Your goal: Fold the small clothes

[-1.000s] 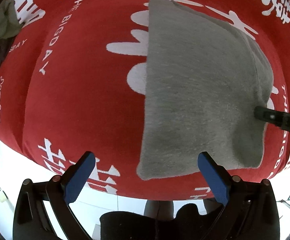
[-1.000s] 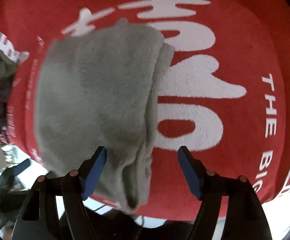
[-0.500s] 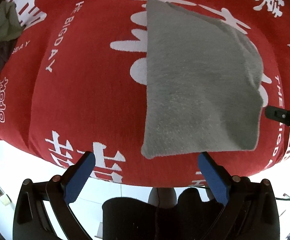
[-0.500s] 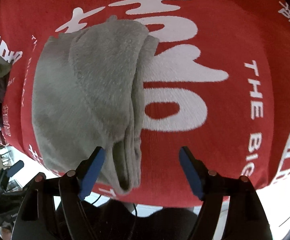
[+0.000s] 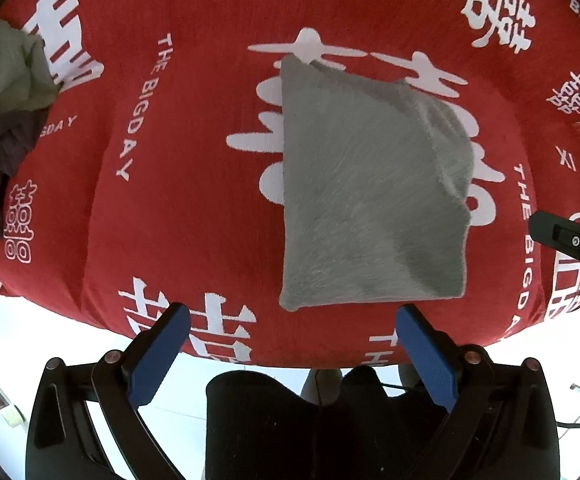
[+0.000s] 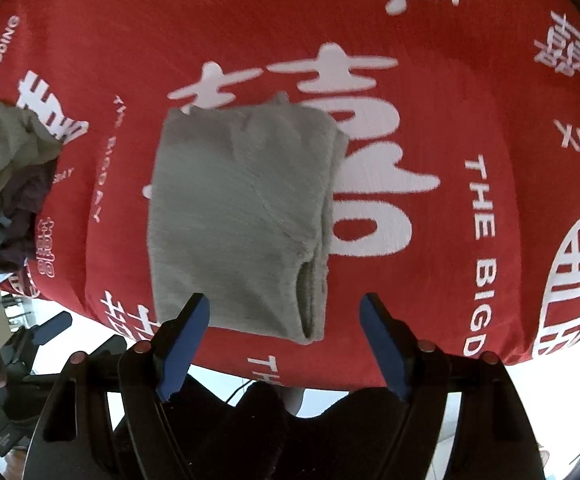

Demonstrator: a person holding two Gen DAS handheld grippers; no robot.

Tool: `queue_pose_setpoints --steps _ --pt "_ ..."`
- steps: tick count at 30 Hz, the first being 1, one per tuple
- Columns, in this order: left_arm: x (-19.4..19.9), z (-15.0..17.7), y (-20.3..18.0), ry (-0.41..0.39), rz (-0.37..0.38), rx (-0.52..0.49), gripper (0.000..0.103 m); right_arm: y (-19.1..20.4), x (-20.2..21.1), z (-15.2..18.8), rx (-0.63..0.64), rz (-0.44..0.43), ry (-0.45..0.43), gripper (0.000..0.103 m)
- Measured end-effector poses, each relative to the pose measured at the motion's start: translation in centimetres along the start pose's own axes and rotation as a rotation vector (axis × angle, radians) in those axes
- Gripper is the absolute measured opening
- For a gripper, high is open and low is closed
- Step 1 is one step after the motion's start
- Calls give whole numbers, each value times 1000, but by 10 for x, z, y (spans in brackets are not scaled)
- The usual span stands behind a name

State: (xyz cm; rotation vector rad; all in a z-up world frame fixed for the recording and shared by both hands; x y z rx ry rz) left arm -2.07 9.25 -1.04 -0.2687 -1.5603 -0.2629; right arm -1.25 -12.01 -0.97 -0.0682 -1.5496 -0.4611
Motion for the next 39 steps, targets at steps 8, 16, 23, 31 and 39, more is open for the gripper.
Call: queue_pose_setpoints --steps 8,16,23,31,39 --pt "17 -2 -8 -21 1 -19 103 17 30 2 50 -5 -92 90" --pt "28 -3 -8 -35 -5 -11 103 19 38 7 59 45 -95 90" --pt "38 -5 -5 -58 -12 6 103 17 43 11 36 102 -85 90" --pt "44 -9 -8 -76 -34 -5 103 18 47 10 16 99 -83 90" --pt "49 -13 -7 -90 -54 5 103 22 49 9 16 102 -93 90"
Point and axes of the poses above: each gripper's, at about its wrist camera, not at the fingertips, and x roughly against the way its jaws point, y to its left, z to its underside, the point moved 8 cm from there along -x, roughly the way its jaws point, and after that the axes turned 9 degrees about -x, right-handed, at the moved point
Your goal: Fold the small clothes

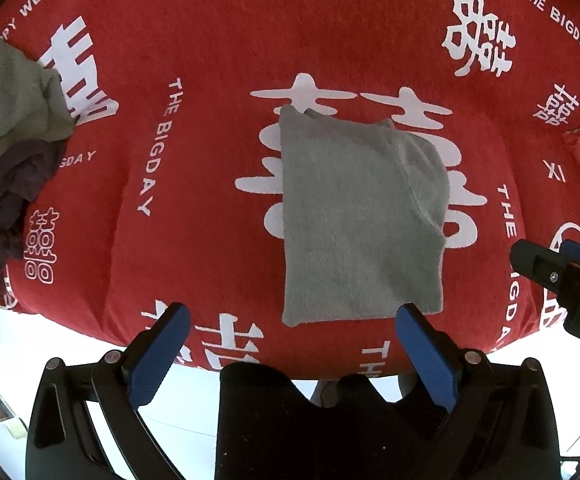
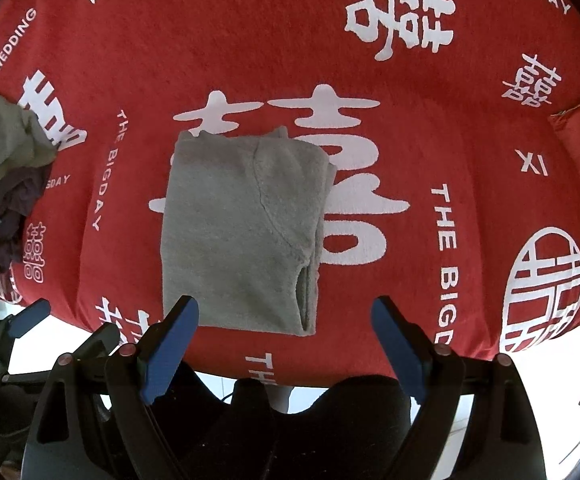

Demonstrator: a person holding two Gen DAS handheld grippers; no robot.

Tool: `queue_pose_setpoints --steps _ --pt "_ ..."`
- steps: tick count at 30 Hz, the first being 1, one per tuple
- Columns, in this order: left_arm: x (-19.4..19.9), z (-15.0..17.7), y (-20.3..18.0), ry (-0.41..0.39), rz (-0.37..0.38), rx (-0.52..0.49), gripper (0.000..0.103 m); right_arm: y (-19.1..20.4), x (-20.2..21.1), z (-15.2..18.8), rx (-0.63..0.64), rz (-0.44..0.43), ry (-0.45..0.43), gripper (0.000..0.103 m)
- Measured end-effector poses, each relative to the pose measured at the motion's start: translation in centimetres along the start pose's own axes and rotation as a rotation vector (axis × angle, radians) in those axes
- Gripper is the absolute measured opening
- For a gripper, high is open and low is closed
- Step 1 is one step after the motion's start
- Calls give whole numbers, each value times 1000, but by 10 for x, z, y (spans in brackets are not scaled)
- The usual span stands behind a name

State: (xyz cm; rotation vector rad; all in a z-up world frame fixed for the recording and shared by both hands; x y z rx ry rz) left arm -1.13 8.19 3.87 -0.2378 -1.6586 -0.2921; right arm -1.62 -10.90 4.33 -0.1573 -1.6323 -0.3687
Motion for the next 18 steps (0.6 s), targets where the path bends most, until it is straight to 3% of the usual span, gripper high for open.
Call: queue_pose_setpoints --steps 18 --pt "3 -4 4 -16 -10 10 103 4 1 0 2 3 -1 90"
Point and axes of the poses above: each gripper's, at about its wrist camera, not at the fingertips, and x roughly against the way its jaws point, y to its left, z to its underside, the point moved 8 cm from there along -x, roughly the way its jaws point, and after that the axes turned 9 degrees about -x, right-handed, at the moved point
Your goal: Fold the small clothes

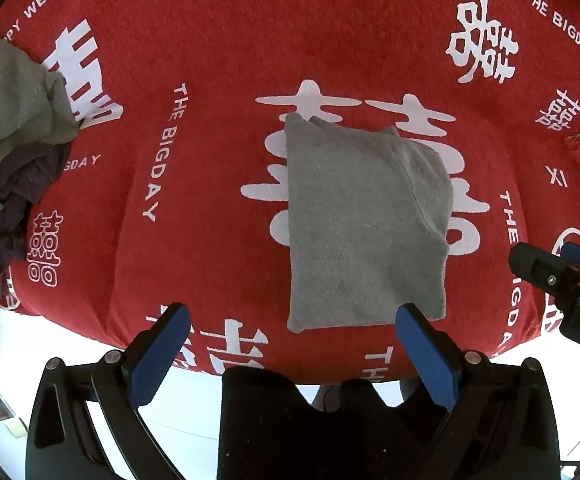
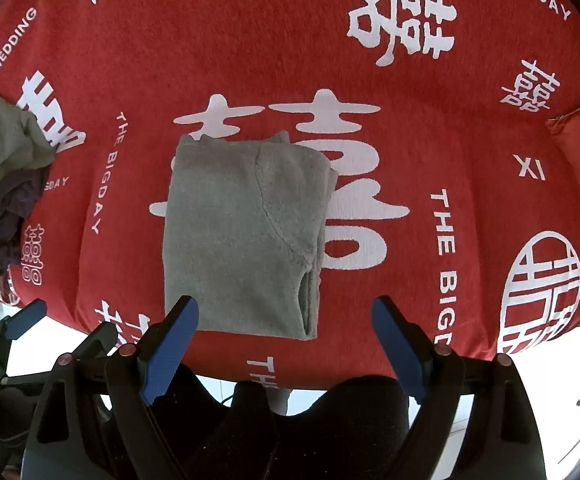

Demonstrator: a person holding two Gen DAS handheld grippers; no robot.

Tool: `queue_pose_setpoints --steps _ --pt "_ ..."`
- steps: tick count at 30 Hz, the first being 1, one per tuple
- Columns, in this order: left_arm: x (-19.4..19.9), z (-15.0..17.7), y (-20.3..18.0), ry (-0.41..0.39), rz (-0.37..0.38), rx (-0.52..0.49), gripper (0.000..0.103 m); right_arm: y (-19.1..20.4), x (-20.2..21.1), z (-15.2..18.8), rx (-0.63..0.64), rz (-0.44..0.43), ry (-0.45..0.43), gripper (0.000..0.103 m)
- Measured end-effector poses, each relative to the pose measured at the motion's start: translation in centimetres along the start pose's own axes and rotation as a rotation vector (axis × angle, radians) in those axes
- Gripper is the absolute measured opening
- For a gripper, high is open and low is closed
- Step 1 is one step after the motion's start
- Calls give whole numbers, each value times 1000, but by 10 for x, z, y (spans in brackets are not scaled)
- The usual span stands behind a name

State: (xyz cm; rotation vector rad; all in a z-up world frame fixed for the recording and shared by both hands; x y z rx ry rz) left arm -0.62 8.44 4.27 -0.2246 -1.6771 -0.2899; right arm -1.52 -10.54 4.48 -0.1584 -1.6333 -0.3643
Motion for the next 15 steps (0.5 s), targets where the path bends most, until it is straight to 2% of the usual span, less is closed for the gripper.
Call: queue_pose_setpoints --steps 15 --pt "1 -4 5 -8 -20 15 103 3 0 -11 9 12 -3 90"
Point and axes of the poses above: each gripper's, at about its wrist camera, not at the fingertips, and x roughly against the way its jaws point, y to its left, z to its underside, the point moved 8 cm from there along -x, roughly the way its jaws point, and after that the axes turned 9 degrees about -x, right-handed, at the moved point
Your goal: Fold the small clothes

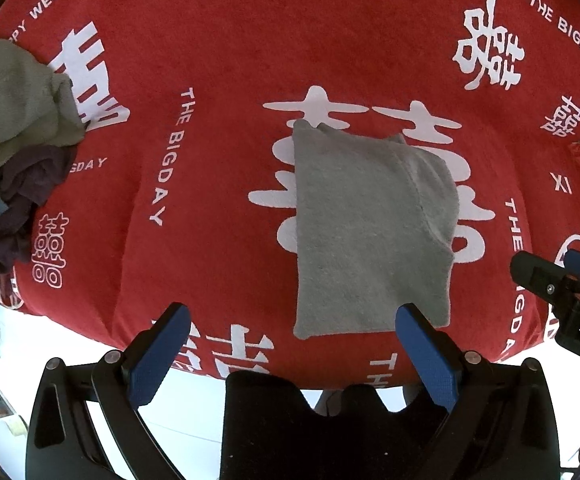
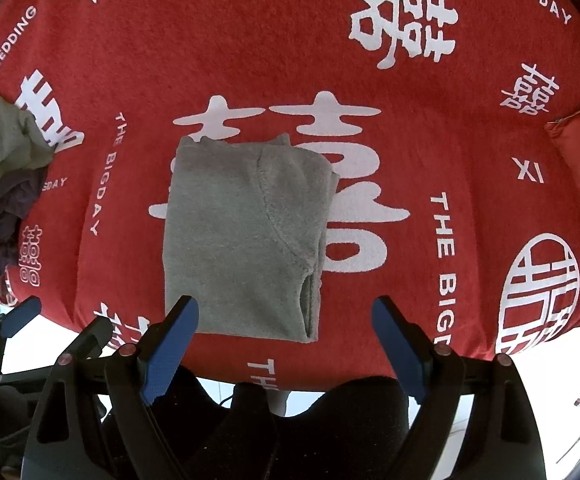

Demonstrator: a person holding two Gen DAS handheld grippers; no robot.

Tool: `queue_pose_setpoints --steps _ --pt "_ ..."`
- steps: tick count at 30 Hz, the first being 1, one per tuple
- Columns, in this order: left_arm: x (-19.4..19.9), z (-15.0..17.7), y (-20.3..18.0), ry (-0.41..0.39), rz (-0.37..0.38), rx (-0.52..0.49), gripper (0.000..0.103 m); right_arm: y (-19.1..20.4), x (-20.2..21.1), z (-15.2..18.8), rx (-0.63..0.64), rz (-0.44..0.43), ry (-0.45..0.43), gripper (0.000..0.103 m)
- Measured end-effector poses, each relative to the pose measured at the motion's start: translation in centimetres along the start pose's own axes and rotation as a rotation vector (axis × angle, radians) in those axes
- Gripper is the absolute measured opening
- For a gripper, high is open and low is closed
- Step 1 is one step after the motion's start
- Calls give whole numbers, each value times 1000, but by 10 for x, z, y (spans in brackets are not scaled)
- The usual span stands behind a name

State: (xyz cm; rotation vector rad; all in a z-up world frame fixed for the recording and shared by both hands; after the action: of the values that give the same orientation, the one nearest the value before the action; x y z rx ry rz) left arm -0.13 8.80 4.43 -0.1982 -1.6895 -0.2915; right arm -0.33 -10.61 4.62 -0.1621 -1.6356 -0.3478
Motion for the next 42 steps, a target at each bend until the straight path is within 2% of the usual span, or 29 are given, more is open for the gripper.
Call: queue_pose_setpoints --steps 39,42 --pt "-2 -5 4 -9 -29 -3 103 8 -4 6 16 36 3 90" --pt "0 -6 5 -30 -35 6 103 8 -5 7 15 37 4 90"
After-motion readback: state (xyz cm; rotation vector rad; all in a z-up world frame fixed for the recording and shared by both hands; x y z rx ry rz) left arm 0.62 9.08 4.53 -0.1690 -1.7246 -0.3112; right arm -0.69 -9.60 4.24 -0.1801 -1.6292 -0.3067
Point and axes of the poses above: each gripper's, at about its wrist camera, not at the fingertips, and x roughly against the way its jaws point, y to its left, z to its underside, the point moved 8 cm from there along -x, roughly the way its jaws point, and after that the axes turned 9 degrees about -x, right-handed, at the moved point
